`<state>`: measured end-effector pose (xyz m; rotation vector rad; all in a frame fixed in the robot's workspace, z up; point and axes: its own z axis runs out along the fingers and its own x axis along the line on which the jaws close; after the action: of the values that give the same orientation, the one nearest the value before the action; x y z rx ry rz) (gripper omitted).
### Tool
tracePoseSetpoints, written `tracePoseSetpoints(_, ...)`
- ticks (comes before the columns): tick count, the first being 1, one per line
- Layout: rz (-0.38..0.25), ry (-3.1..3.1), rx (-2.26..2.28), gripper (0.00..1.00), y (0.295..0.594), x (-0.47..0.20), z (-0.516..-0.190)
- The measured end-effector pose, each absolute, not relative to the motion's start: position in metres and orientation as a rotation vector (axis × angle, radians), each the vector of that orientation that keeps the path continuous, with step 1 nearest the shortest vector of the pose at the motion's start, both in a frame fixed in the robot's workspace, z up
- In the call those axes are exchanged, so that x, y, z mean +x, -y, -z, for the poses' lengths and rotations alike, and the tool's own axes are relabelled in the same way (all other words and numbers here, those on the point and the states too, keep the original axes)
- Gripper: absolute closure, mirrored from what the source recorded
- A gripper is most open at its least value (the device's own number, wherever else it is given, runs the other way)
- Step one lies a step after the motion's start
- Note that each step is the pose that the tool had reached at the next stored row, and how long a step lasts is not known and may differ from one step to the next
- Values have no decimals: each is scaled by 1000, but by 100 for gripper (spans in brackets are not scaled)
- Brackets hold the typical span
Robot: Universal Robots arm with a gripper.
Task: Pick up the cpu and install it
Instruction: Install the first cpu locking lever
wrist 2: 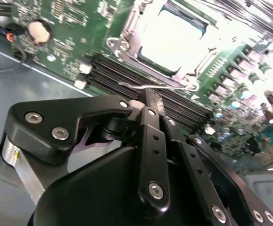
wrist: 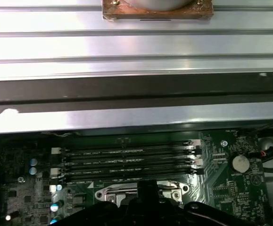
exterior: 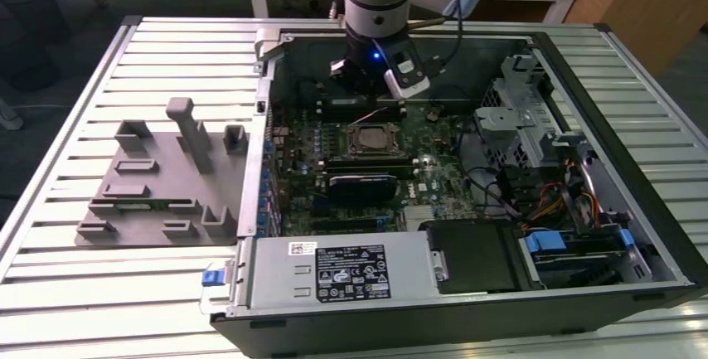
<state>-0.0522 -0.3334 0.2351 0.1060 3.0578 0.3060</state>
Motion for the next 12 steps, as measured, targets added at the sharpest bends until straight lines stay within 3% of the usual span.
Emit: tracePoseSetpoints(12,-306,-3057,107,89,333,-43,-235)
